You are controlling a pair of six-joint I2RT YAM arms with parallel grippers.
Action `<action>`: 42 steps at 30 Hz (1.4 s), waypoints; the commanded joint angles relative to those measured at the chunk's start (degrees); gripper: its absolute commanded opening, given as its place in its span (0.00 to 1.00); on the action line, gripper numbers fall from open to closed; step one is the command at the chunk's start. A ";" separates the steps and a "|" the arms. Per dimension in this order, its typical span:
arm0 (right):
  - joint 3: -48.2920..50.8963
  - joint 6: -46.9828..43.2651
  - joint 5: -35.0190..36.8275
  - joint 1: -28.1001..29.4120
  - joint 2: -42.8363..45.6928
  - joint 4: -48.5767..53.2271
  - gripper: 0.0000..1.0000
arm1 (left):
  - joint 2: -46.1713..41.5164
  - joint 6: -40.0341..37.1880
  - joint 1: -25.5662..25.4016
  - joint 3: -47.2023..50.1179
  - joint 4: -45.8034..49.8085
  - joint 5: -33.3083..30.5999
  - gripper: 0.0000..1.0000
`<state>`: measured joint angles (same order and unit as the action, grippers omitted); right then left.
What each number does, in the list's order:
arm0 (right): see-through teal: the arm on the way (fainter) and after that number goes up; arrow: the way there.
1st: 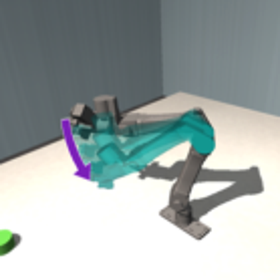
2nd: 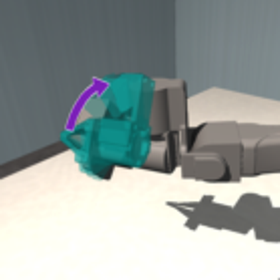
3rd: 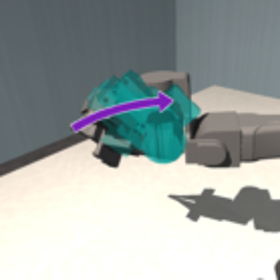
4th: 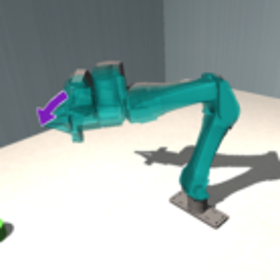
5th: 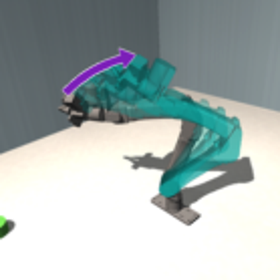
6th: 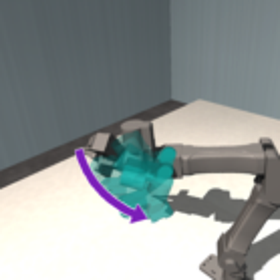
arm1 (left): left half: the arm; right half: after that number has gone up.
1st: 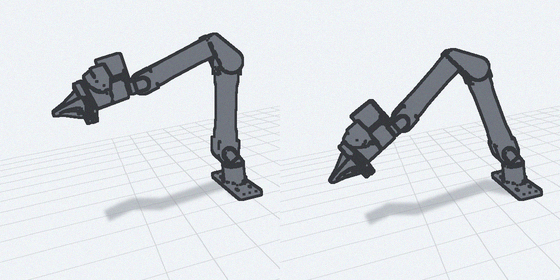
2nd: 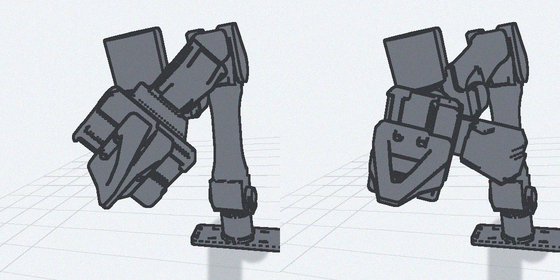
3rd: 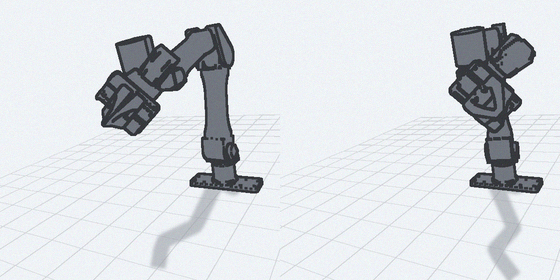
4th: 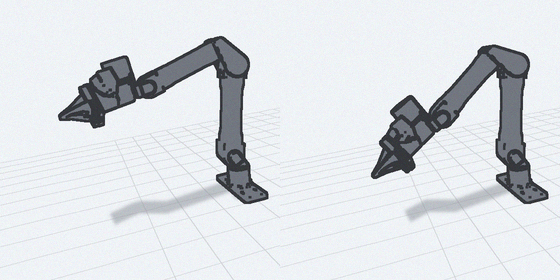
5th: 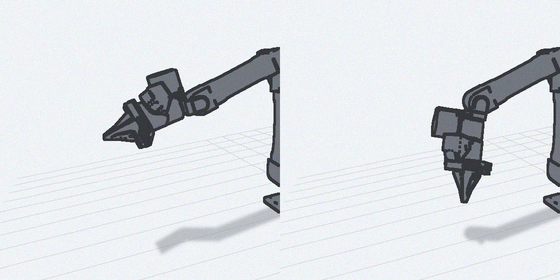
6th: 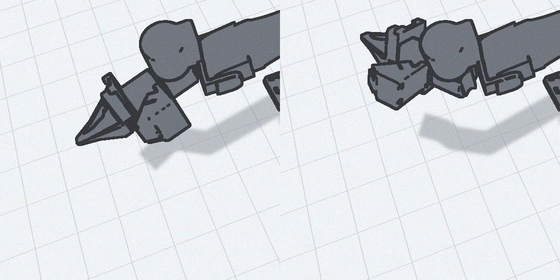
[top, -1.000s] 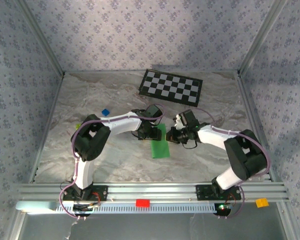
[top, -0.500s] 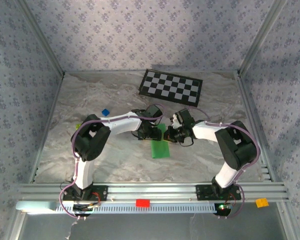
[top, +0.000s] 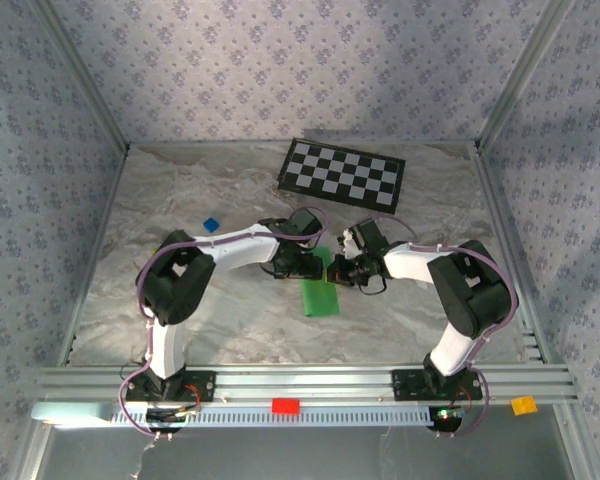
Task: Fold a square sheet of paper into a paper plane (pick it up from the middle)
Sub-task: Hold the square sheet of paper at the center of the table, then first fold the square sheet of paper in half at the center of the table.
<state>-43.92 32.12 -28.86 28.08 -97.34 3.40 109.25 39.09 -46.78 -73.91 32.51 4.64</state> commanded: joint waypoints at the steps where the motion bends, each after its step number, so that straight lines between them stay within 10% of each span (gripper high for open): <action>1: 1.98 -1.62 8.47 0.48 -2.54 8.05 0.00 | -8.50 1.55 1.60 2.63 -2.96 -1.67 0.71; 4: 2.04 -1.10 8.44 0.49 -2.66 7.92 0.00 | -14.18 3.52 2.50 7.40 -9.22 1.88 0.69; 16: 2.56 0.14 8.37 0.69 -3.22 7.04 0.00 | -13.56 10.84 6.04 18.92 -33.90 21.37 0.01; 42: 2.95 0.31 9.61 1.63 -2.99 8.55 0.00 | -7.54 6.26 7.26 24.52 -29.85 16.34 0.00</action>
<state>-43.92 32.10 -27.22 29.04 -97.06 3.44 102.89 46.96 -39.75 -49.56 -3.01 23.79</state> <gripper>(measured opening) 0.051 0.046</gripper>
